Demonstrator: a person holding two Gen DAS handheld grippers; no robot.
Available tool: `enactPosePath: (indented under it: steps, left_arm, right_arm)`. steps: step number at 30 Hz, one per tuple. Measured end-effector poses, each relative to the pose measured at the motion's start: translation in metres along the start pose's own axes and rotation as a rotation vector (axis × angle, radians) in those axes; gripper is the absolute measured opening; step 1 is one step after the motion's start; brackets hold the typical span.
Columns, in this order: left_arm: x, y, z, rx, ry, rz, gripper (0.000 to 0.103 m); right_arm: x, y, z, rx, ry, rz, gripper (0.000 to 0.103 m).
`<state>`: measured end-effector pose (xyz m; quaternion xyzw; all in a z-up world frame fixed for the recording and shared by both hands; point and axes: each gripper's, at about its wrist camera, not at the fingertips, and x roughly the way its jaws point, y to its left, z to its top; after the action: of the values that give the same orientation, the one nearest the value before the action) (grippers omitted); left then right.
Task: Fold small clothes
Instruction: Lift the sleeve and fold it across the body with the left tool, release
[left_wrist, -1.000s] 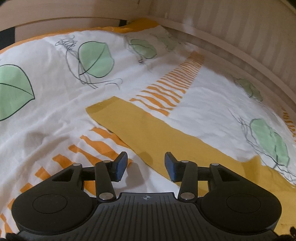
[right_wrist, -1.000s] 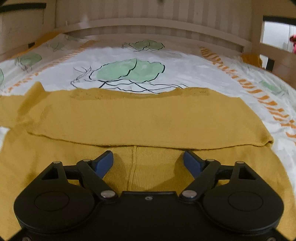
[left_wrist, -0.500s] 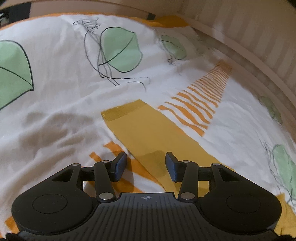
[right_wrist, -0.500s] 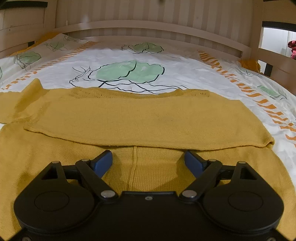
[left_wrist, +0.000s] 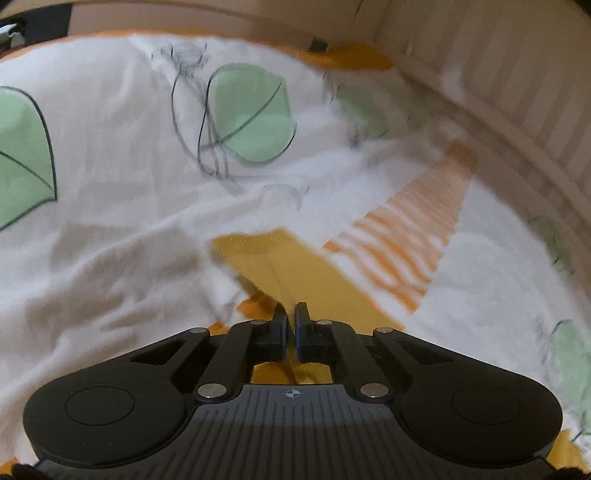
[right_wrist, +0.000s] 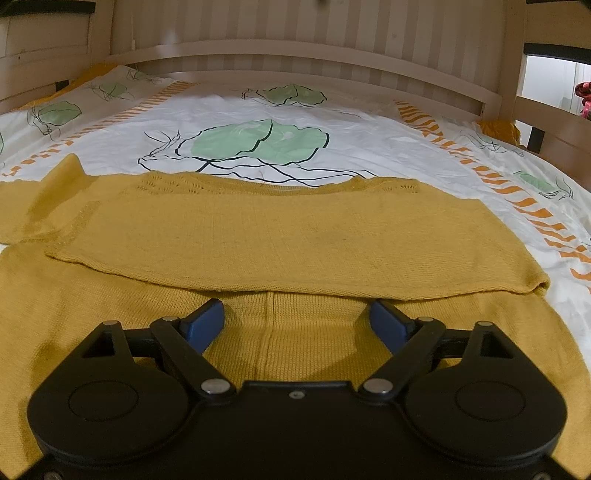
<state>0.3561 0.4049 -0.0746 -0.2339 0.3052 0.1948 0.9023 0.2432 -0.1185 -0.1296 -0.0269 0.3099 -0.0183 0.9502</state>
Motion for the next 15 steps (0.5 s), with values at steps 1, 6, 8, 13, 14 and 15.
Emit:
enactPosePath:
  steps: [1,6,8,13,14,15]
  left_arm:
    - [-0.007,-0.002,0.002,0.003,-0.023,-0.002,0.004]
    - [-0.050,-0.026,0.022,0.081,-0.117,-0.062,0.004]
    - [-0.071,-0.041,0.031,0.124,-0.155,-0.099,0.004]
    - [-0.124,-0.096,0.043,0.232,-0.247,-0.213,0.004]
    - [-0.136,-0.111,0.044,0.254,-0.265,-0.241,0.004]
    - [-0.145,-0.123,0.044,0.272,-0.278,-0.266,0.004]
  right_arm:
    - [0.000,0.000,0.000,0.000,0.000,0.000,0.088]
    - [0.000,0.000,0.000,0.000,0.000,0.000,0.088]
    - [0.000,0.000,0.000,0.001,0.001,0.001,0.088]
    - [0.001,0.000,0.001,0.008,0.002,0.006,0.088]
    - [0.001,-0.001,0.001,0.010,0.002,0.008,0.088]
    - [0.001,-0.001,0.001,0.013,0.002,0.011,0.089]
